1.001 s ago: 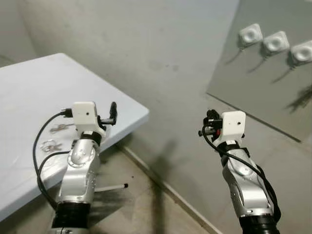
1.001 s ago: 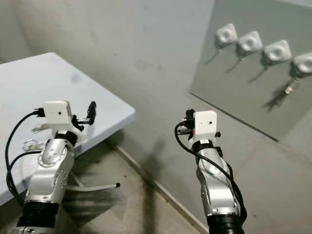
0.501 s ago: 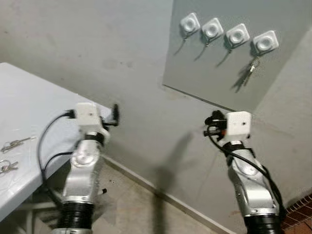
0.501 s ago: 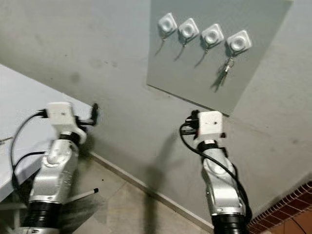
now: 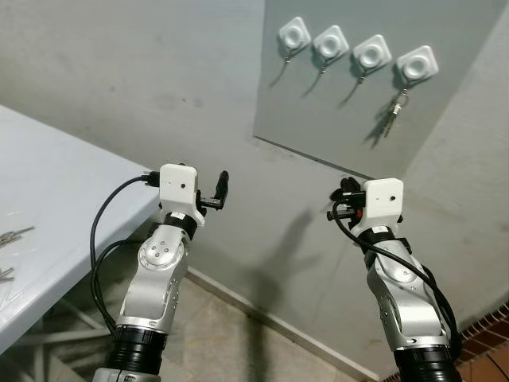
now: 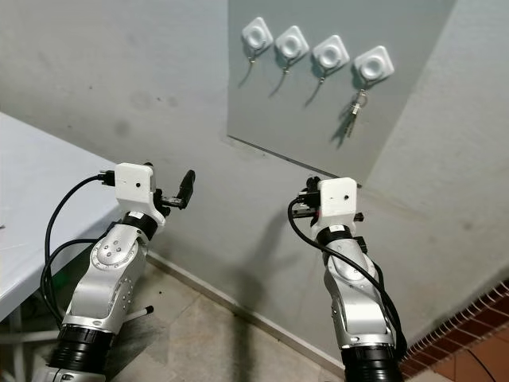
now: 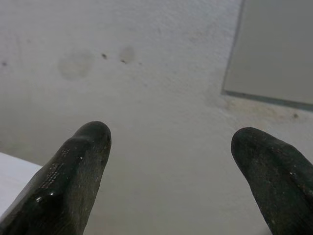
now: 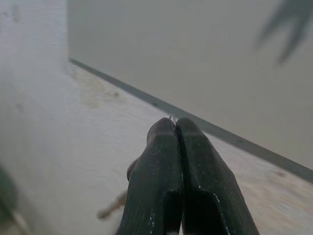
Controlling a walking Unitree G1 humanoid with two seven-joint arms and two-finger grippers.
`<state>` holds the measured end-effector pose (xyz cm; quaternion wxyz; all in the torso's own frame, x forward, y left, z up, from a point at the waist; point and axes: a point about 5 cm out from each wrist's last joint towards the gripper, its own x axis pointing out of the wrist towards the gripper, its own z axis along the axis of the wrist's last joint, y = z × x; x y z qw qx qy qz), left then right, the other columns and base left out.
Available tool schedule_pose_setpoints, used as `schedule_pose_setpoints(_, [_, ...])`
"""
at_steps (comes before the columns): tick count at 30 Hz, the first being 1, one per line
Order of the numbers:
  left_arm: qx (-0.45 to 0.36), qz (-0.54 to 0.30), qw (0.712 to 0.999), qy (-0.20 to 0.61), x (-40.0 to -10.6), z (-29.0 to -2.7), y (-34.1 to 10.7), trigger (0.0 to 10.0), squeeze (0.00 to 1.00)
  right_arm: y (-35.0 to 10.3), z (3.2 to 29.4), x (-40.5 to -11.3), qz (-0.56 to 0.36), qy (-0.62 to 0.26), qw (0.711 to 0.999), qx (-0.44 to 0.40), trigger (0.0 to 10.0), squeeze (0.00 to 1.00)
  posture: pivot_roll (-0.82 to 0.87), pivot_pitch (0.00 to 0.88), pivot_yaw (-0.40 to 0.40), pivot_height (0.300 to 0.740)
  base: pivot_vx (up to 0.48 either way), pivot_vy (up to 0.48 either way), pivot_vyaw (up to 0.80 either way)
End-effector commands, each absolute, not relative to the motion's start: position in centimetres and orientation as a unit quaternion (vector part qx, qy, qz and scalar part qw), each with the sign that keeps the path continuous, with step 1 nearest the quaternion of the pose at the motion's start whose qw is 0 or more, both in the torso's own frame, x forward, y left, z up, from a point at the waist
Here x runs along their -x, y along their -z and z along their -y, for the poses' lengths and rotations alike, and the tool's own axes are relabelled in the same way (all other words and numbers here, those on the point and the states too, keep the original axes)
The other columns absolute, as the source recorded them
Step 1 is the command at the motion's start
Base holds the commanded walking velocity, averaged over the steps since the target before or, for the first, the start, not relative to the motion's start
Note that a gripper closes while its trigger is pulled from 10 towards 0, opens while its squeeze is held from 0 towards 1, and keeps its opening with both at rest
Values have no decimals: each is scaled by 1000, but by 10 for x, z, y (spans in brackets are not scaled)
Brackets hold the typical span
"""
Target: Hang keys on a hook
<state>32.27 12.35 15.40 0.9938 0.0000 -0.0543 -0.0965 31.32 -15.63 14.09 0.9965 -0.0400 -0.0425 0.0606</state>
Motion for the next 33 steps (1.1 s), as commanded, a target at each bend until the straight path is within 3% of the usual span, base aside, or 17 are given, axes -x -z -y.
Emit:
schedule_pose_setpoints(1, [0,71,990,119,-324,-116,-166,10000,0,-150,156,-315,55,-73,995,39,10000,0,56,0,-33,740,0,0,0])
schedule_pose_setpoints(9, [-49,100,971,212,-321,-91,-183,10000,0,-174,157,-332,92,-109,989,46,10000,0,66,0,-34,740,0,0,0])
schedule_pose_setpoints(19, [-52,128,956,258,-320,-77,-203,10000,0,-211,157,-352,148,-137,979,25,10000,0,68,0,-28,740,0,0,0])
schedule_pose_setpoints(33, [-41,156,940,302,-312,-64,-221,10000,0,-232,171,-338,222,-155,962,-29,10000,0,47,0,-13,740,0,0,0])
